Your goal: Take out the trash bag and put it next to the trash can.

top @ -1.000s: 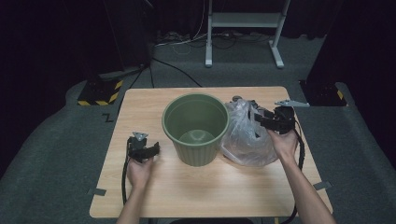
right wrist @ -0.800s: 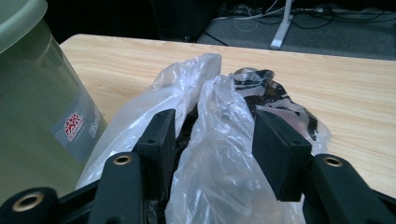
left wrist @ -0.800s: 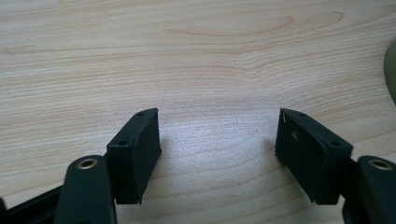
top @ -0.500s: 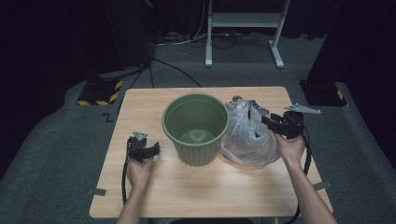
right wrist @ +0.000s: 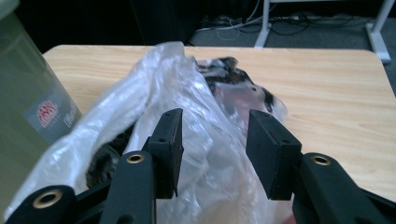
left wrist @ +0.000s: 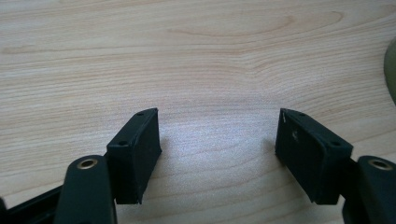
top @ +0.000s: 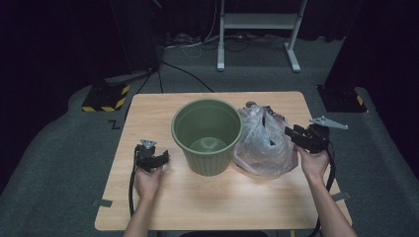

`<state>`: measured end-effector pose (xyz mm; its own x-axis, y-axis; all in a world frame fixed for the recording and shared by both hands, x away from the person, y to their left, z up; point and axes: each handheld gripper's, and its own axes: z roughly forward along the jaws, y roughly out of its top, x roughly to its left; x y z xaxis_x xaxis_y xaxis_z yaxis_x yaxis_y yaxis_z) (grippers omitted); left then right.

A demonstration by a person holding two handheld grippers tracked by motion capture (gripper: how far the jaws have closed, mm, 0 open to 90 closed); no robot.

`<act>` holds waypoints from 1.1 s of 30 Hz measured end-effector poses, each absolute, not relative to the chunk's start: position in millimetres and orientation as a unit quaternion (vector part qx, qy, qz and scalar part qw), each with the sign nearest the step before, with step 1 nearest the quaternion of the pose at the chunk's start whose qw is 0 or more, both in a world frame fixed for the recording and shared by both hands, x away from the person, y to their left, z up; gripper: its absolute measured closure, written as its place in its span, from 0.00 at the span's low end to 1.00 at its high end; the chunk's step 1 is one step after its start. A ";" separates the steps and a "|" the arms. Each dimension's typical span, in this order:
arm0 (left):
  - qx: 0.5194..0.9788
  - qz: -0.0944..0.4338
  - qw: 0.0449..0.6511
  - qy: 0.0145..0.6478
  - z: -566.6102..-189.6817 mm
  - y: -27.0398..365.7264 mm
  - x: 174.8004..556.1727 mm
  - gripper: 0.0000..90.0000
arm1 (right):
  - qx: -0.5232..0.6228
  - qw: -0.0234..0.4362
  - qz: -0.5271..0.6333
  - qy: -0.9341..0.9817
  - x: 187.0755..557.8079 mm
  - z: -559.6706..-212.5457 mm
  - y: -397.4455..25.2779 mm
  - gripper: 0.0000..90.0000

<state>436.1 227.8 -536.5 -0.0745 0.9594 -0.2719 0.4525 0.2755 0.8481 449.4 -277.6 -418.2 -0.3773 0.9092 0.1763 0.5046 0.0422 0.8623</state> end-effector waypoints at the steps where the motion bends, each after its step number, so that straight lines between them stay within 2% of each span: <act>1: 0.526 0.293 0.432 0.672 -536.5 227.8 436.1 0.34 | 0.515 0.218 0.464 0.687 448.6 -419.7 -278.9 0.62; 33: 0.526 0.293 0.431 0.671 -536.5 227.8 436.0 0.34 | 0.563 0.209 0.439 0.668 435.6 -471.4 -300.1 0.63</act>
<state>436.0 227.8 -536.5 -0.0740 0.9599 -0.2705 0.4535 0.2740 0.8481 435.6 -300.1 -471.4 -0.2783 0.9360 0.2156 0.5691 -0.0202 0.8220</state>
